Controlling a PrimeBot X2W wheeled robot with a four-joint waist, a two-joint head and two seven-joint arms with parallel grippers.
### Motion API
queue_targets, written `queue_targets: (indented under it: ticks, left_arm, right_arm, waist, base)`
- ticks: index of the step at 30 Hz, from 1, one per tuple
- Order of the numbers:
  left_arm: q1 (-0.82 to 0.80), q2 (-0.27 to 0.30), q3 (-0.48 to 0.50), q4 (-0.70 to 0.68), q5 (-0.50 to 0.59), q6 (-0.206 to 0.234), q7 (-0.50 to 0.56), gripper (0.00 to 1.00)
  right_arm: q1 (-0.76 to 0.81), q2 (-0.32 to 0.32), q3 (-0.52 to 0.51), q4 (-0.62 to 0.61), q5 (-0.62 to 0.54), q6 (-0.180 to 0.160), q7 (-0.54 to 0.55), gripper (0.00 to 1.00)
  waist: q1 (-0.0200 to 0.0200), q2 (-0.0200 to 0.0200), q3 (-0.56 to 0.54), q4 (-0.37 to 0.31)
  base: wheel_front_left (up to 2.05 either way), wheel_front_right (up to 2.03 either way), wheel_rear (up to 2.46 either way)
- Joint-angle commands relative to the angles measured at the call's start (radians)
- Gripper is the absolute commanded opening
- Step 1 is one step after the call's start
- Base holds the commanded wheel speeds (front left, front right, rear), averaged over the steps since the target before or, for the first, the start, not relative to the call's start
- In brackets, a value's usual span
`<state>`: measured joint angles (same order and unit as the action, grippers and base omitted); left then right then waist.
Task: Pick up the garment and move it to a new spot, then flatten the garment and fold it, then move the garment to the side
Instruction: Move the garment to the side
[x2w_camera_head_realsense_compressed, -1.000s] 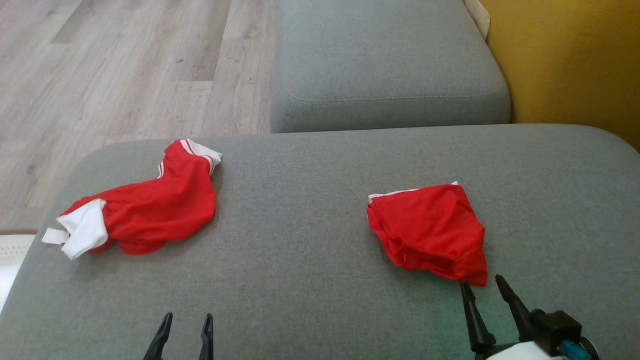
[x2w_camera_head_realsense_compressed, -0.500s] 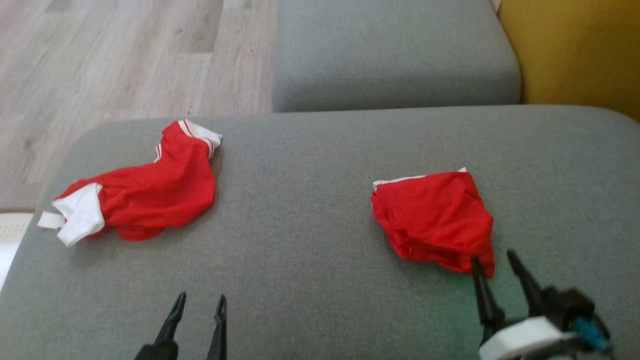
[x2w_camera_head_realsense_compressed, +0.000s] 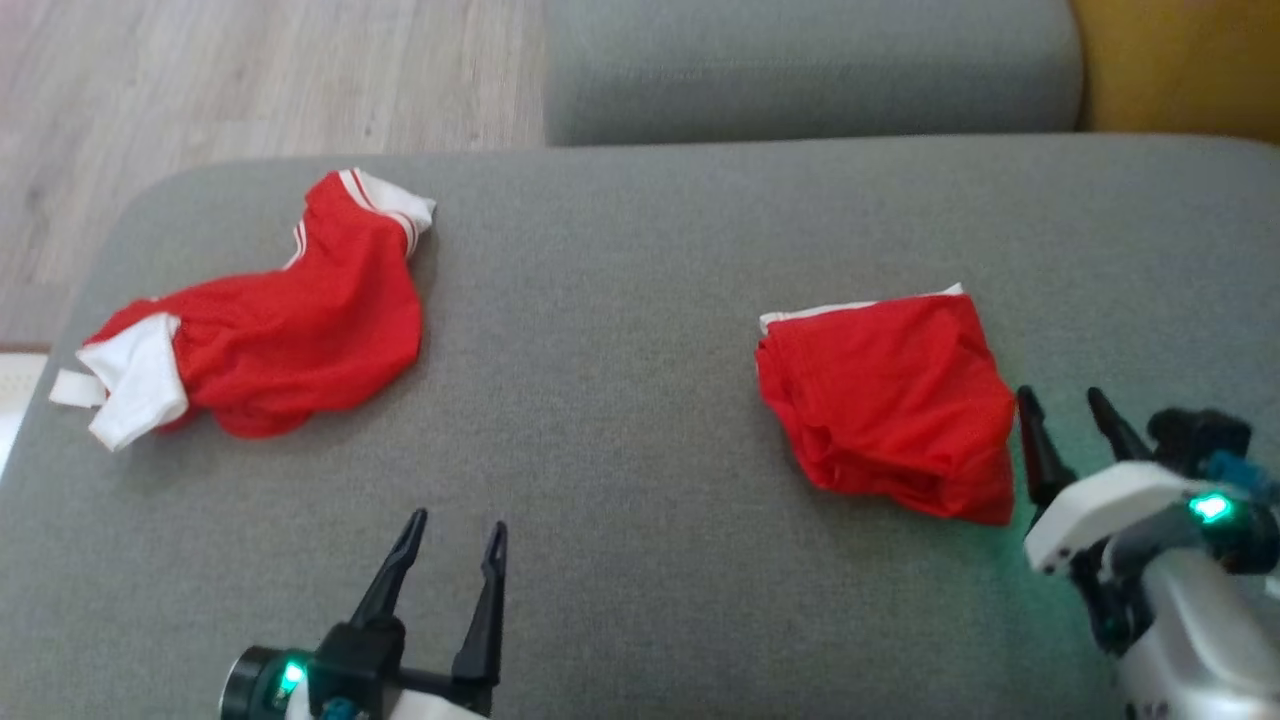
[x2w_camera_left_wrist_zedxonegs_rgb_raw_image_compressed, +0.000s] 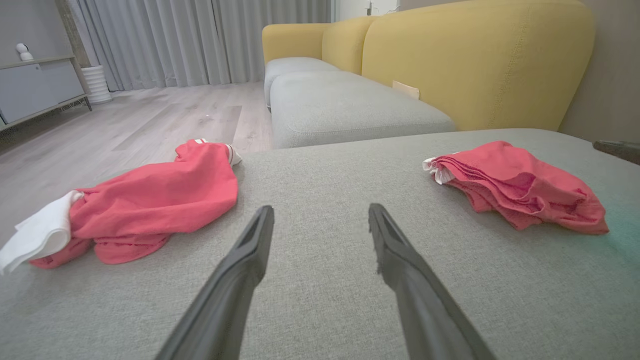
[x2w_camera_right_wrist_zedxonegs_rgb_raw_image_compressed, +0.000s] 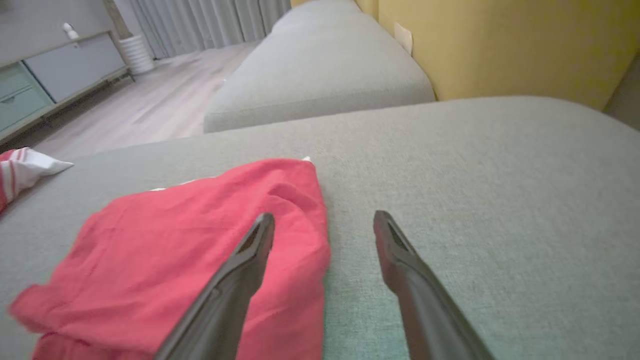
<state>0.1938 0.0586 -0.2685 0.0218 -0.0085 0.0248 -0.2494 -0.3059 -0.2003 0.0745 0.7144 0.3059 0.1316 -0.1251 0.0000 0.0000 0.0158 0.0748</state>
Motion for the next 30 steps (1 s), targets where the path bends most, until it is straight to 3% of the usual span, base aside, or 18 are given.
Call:
queue_targets:
  ticks: [1,15,16,17,18,19,30]
  left_arm:
    - [-0.057,-0.008,0.022,-0.033,0.011,-0.003,-0.012,1.00]
    - [-0.130,-0.008,-0.024,-0.030,0.008,-0.002,-0.012,1.00]
    - [-0.133,-0.008,-0.027,-0.033,0.008,-0.001,-0.012,1.00]
    - [-0.136,-0.008,-0.030,-0.035,0.009,0.001,-0.012,1.00]
    - [-0.140,-0.008,-0.031,-0.038,0.009,0.002,-0.012,1.00]
    - [-0.144,-0.008,-0.032,-0.042,0.010,0.003,-0.012,1.00]
    - [-0.245,-0.005,-0.060,-0.129,0.019,-0.001,-0.012,1.00]
  right_arm:
    - [-0.058,-0.018,0.021,-0.001,0.024,-0.001,0.013,1.00]
    - [-0.215,-0.058,0.134,0.235,0.122,-0.001,0.126,1.00]
    - [-0.221,-0.055,0.147,0.246,0.131,-0.001,0.140,0.78]
    - [-0.226,-0.055,0.162,0.253,0.138,-0.001,0.153,0.43]
    - [-0.233,-0.058,0.174,0.259,0.143,-0.001,0.161,0.15]
    - [-0.239,-0.064,0.185,0.262,0.147,-0.001,0.164,0.00]
    - [-0.419,-0.241,0.200,0.272,0.042,-0.001,0.125,0.00]
  waist:
    - [0.0000,0.0000,0.022,0.006]
    - [0.0000,0.0000,0.109,0.040]
    - [0.0000,0.0000,0.113,0.043]
    - [0.0000,0.0000,0.117,0.044]
    - [0.0000,0.0000,0.123,0.045]
    - [0.0000,0.0000,0.128,0.045]
    - [0.0000,0.0000,0.277,-0.057]
  base:
    - [0.00,0.00,0.00]
    - [0.00,0.00,0.00]
    - [0.00,0.00,0.00]
    - [0.00,0.00,0.00]
    - [0.00,0.00,0.00]
    - [0.00,0.00,0.00]
    - [0.00,0.00,0.00]
